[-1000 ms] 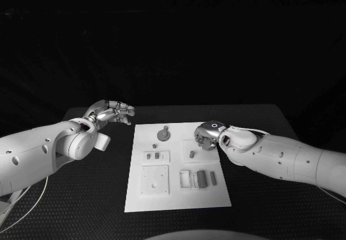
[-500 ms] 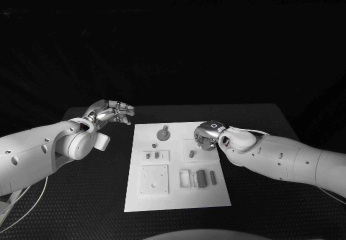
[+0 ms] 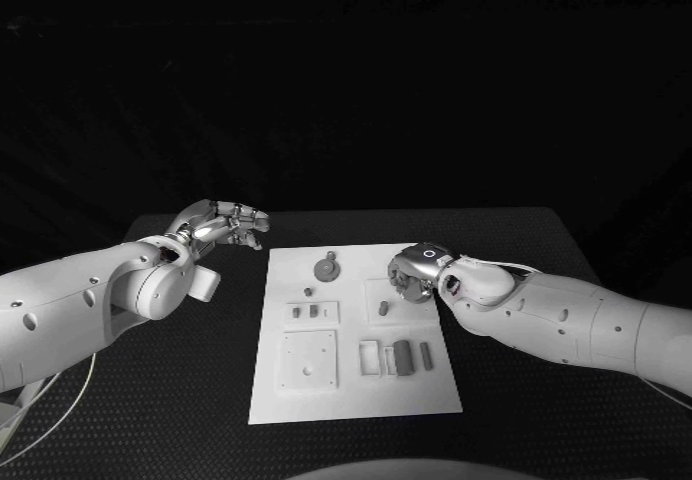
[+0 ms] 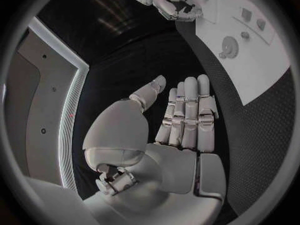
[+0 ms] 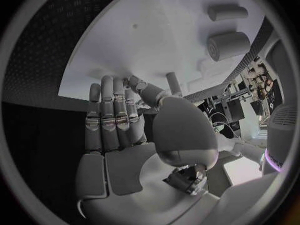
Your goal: Assemble the parts on the task board
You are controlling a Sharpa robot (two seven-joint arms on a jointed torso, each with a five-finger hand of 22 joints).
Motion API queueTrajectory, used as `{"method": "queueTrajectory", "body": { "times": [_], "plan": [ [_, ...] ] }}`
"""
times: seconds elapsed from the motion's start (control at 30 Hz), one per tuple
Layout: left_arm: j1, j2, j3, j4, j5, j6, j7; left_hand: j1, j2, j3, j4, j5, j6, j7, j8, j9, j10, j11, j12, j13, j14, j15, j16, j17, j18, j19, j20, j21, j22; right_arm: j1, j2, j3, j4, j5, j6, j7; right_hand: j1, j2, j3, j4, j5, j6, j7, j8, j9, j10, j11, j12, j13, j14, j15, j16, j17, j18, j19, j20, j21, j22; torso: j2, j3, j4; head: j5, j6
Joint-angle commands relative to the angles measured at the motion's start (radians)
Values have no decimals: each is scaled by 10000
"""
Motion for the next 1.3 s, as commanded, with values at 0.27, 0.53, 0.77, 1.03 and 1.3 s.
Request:
{"method": "queueTrajectory", "body": {
  "times": [0.27, 0.53, 0.77, 1.03, 1.3],
  "plan": [
    [-2, 11, 5, 0, 66, 48, 88, 28, 87, -76, 5, -30, -71, -8, -65, -11, -33, -4, -54, -18, 48, 8, -49, 17, 111, 51, -12, -54, -16, -63, -96, -16, 76, -130, 211, -170, -1, 31, 91, 5, 29, 75, 13, 66, 50, 78, -13, 46, 31, 94, 0, 39, 28, 133, 82, -26, 45, 19, -1, -5, 11, 8, 2],
    [-4, 18, 5, -11, 66, 45, 93, 29, 88, -80, 7, -31, -72, -7, -65, -12, -34, -3, -55, -20, 49, 9, -54, 22, 111, 51, -10, -54, -22, -42, -66, 24, 44, -129, 167, -149, 0, 27, 100, 4, 29, 73, 11, 70, 68, 81, -15, 43, 46, 100, -3, 33, 38, 133, 92, -30, 40, 25, 3, 0, 1, 21, 14],
    [-5, 25, 5, -24, 66, 49, 95, 29, 88, -84, 8, -31, -74, -6, -66, -12, -36, -1, -56, -22, 50, 10, -59, 27, 111, 52, -9, -54, -27, -36, -45, 30, 1, -129, 170, -138, 2, 24, 108, 4, 29, 70, 10, 71, 82, 79, -16, 39, 56, 102, -4, 28, 45, 133, 97, -32, 34, 29, 4, 2, 2, 16, 14],
    [-5, 32, 5, -58, 66, 44, 91, 29, 86, -88, 8, -31, -79, -4, -69, -14, -41, 0, -58, -24, 50, 11, -64, 32, 111, 51, -8, -55, -33, 35, -56, 84, 90, -94, 160, -142, 2, 18, 114, 4, 29, 69, 9, 73, 95, 83, -17, 37, 68, 106, -5, 24, 53, 133, 103, -34, 29, 33, 0, 2, 6, 15, 26],
    [-6, 49, 6, -66, 66, 58, 82, 33, 84, -92, 7, -30, -86, -1, -72, -16, -48, 3, -62, -27, 50, 13, -72, 38, 112, 50, -7, -56, -41, 236, -117, 216, 218, -94, 146, -168, -1, 8, 120, 4, 29, 72, 6, 78, 113, 89, -21, 36, 84, 116, -8, 20, 64, 133, 113, -36, 24, 40, 0, -8, 4, 13, 35]
  ]
}}
